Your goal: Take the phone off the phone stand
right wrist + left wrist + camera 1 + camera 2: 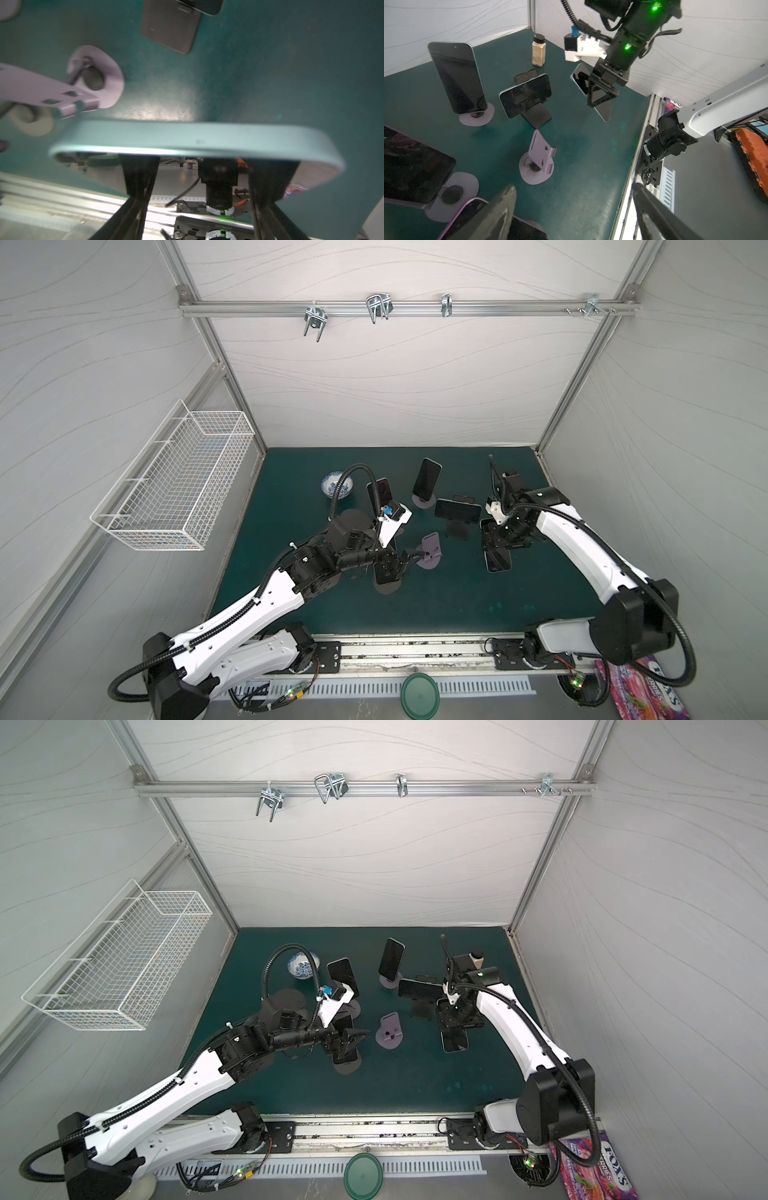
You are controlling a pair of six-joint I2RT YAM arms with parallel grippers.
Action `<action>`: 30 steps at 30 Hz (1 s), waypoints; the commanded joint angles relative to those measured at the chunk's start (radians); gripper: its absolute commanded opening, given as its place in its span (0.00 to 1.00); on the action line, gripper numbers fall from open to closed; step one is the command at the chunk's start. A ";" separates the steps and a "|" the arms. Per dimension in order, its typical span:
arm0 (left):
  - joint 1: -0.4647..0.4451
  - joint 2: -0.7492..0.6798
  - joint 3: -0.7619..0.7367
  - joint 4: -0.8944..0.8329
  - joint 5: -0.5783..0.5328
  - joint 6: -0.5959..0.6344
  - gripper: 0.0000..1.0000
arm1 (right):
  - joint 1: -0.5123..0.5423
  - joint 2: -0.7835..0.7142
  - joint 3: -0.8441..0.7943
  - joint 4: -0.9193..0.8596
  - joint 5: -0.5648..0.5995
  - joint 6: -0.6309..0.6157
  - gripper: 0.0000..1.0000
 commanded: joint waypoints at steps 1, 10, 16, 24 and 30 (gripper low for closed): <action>-0.021 0.007 0.045 0.040 -0.003 -0.025 0.89 | -0.014 0.037 -0.027 0.033 0.073 -0.065 0.56; -0.023 -0.034 0.047 0.015 -0.002 0.044 0.91 | -0.102 0.104 -0.049 0.064 0.096 -0.106 0.56; -0.022 -0.048 0.043 0.035 -0.002 0.038 0.92 | -0.202 0.094 -0.070 0.124 0.075 -0.144 0.56; -0.023 -0.045 0.040 0.045 0.003 0.048 0.92 | -0.340 0.115 -0.114 0.195 0.098 -0.266 0.56; -0.022 -0.046 0.047 0.038 -0.020 0.074 0.93 | -0.395 0.188 -0.100 0.209 0.170 -0.288 0.58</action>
